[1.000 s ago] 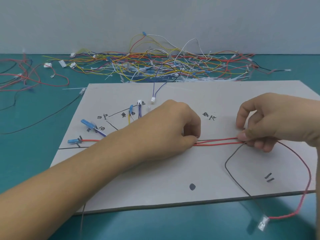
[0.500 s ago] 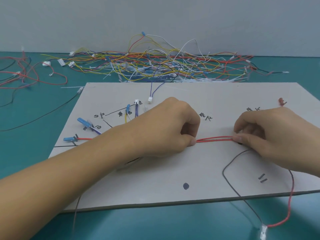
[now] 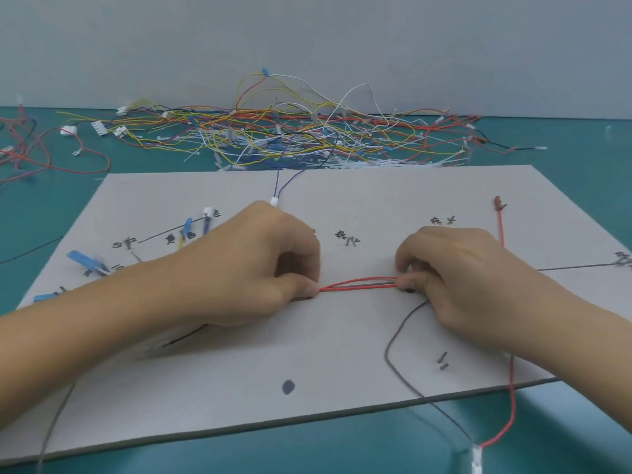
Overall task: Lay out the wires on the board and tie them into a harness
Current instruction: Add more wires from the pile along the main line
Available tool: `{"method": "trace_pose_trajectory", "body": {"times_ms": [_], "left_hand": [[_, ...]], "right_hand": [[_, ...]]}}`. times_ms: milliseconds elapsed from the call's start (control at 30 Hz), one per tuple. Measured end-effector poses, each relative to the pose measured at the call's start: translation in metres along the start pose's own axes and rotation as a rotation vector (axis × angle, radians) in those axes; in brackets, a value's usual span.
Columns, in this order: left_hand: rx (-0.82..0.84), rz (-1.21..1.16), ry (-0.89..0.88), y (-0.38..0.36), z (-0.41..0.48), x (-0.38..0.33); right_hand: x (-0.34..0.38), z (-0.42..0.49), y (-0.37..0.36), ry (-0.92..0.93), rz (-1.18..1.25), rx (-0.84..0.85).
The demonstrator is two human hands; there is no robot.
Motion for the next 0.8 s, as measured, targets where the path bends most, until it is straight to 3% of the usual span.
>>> {"method": "trace_pose_trajectory", "body": {"times_ms": [267,400,667,800], "left_hand": [[-0.089,0.163,-0.040,0.039,-0.054,0.054],[-0.145,0.163,0.023,0.058,-0.081,0.095],[-0.123,0.313,0.118,0.078,-0.101,0.113],[-0.154,0.399,0.156,0.075,-0.093,0.088]], "right_hand": [[0.051,0.055,-0.024,0.076,0.114,-0.036],[0.063,0.074,-0.016,0.067,0.228,-0.048],[0.049,0.075,-0.018,-0.056,0.468,0.216],[0.046,0.071,-0.018,-0.049,0.514,0.232]]}}
Point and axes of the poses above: each hand's wrist, its own z-axis towards the middle knuckle, its own y-axis out of the back of the hand, x = y × z, the point moved 6 cm from there along z, towards the middle knuckle, and after that the axes turned 12 degrees about y, right-handed, at the moved point
